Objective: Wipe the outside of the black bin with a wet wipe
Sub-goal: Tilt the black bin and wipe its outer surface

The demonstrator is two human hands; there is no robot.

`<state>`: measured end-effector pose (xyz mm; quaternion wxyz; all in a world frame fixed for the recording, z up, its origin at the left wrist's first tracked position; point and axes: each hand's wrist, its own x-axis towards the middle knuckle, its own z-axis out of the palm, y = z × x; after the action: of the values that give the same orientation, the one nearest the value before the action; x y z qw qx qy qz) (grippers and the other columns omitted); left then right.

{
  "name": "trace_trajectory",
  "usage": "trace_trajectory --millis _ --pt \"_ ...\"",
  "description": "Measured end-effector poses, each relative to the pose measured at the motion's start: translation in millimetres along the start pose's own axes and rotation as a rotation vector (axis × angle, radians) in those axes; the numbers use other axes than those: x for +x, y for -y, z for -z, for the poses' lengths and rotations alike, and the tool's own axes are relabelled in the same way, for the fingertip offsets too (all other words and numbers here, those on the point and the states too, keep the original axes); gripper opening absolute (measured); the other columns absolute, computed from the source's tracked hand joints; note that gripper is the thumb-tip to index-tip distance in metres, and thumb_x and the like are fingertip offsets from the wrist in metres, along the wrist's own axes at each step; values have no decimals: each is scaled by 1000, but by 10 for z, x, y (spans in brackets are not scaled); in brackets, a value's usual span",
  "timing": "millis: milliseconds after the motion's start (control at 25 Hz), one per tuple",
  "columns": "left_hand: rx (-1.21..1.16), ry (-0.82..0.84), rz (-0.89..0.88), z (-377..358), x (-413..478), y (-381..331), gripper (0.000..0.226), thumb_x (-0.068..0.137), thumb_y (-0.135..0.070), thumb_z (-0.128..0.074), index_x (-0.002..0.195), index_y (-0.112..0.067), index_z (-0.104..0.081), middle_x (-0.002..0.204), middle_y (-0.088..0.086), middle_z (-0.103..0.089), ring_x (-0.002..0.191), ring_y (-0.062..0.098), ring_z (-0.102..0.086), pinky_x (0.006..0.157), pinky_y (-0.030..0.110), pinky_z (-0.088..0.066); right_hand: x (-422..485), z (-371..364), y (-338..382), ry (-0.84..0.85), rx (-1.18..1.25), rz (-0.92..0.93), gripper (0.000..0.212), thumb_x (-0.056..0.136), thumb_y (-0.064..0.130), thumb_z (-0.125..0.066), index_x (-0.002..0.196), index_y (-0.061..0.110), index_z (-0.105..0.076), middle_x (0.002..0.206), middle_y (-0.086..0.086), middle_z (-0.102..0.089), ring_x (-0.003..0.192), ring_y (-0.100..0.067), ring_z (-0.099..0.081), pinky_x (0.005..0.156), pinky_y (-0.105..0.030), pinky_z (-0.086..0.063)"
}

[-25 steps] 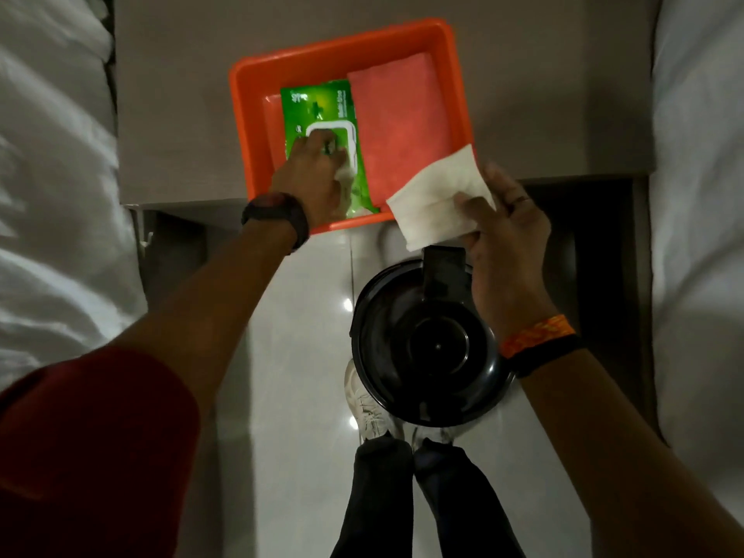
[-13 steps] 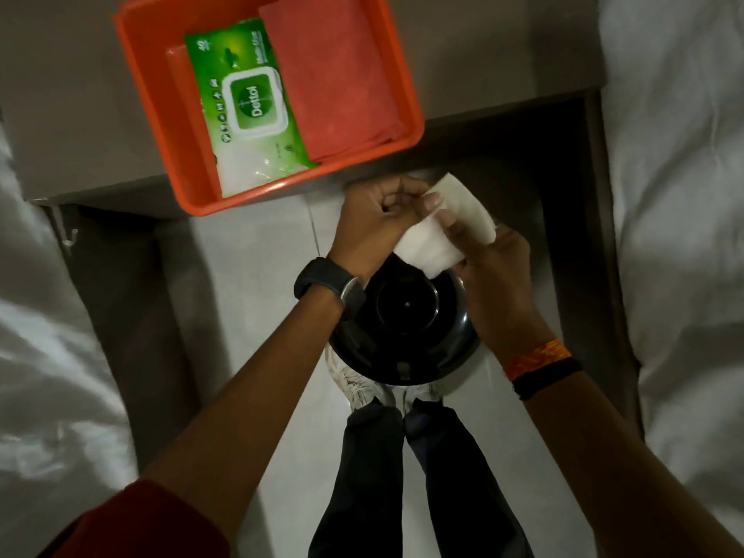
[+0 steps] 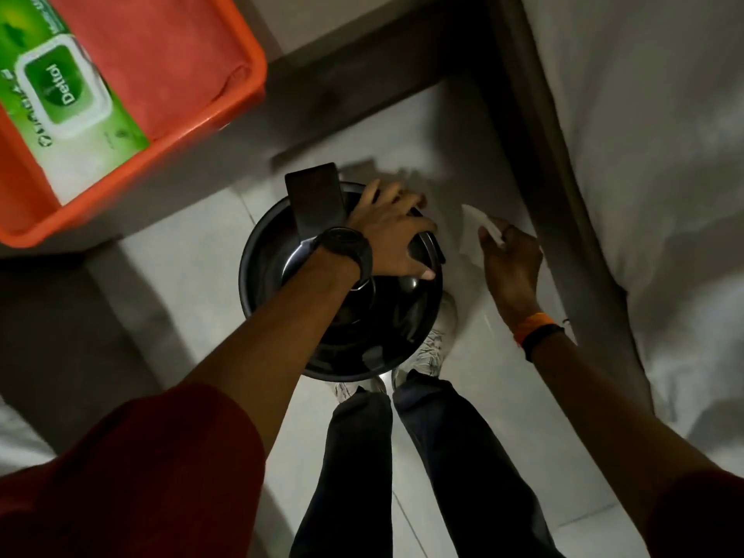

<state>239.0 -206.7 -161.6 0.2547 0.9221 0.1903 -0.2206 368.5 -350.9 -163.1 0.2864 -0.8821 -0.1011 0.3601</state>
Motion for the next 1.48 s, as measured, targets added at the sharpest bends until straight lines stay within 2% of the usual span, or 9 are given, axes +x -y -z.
trace_trajectory --millis 240,440,560,640,880,1040,1120,1360,1480 --pt "-201 4 47 161 -147 71 42 68 -71 -69 87 -33 -69 94 -14 -52 117 22 -47 94 40 -24 -138 -293 -198 -99 82 21 30 101 19 -61 128 11 -72 117 -4 -77 100 -12 -72 80 1 -46" --pt "-514 -54 73 293 -951 420 35 58 -62 -78 75 -34 -68 91 -18 -61 106 7 -47 96 39 -23 -562 -424 -242 133 -95 242 35 105 14 -50 137 14 -63 102 2 -69 67 6 -58 77 -32 -61" --pt "-676 -76 125 230 -1167 476 33 54 -55 -78 73 -30 -70 89 -15 -61 99 -5 -45 112 53 -24 -994 -582 -233 489 -61 596 52 108 26 -38 160 23 -34 153 12 -49 122 -8 -65 108 -29 -45" --pt "-742 -112 148 138 -1278 566 41 49 -55 -82 74 -24 -72 87 -16 -61 99 -4 -46 111 57 -28 -957 -692 -237 648 -76 791 56 109 33 -30 163 20 -23 171 15 -19 161 -15 -24 132 -37 -18" --pt "-867 -168 185 -133 -1598 800 32 51 -49 -83 70 -26 -70 77 -21 -61 95 1 -49 99 32 -35 -31 -883 -62 471 -143 138 57 110 46 -25 165 32 -15 175 7 -10 163 -15 -12 133 -47 -13" --pt "-950 -184 217 -164 -1675 860 24 56 -31 -84 71 -20 -70 80 -15 -62 89 1 -52 89 15 -35 -1128 -978 -246 727 -105 777 54 111 37 -22 164 29 -19 175 10 -14 163 -13 -10 134 -34 -5" --pt "-999 -202 191 -200 -1704 882 24 56 -26 -85 71 -14 -70 77 -17 -64 86 -2 -55 87 10 -37 -980 -1024 -183 785 -118 897 52 111 32 -26 163 25 -29 173 8 -23 162 -15 -17 133 -34 -8" --pt "-885 -223 212 -135 -1554 772 37 47 -55 -80 70 -26 -71 83 -18 -63 99 0 -46 106 47 -35 506 -1163 519 551 -464 258 53 111 43 -24 159 24 -39 171 -2 -30 159 -22 -27 130 -34 -18" --pt "-866 -213 198 26 -1411 742 32 48 -55 -78 68 -32 -69 80 -25 -61 98 -5 -42 109 58 -30 9 -1053 477 671 -337 374 49 111 40 -27 155 27 -45 165 -1 -41 153 -17 -35 121 -19 -21"
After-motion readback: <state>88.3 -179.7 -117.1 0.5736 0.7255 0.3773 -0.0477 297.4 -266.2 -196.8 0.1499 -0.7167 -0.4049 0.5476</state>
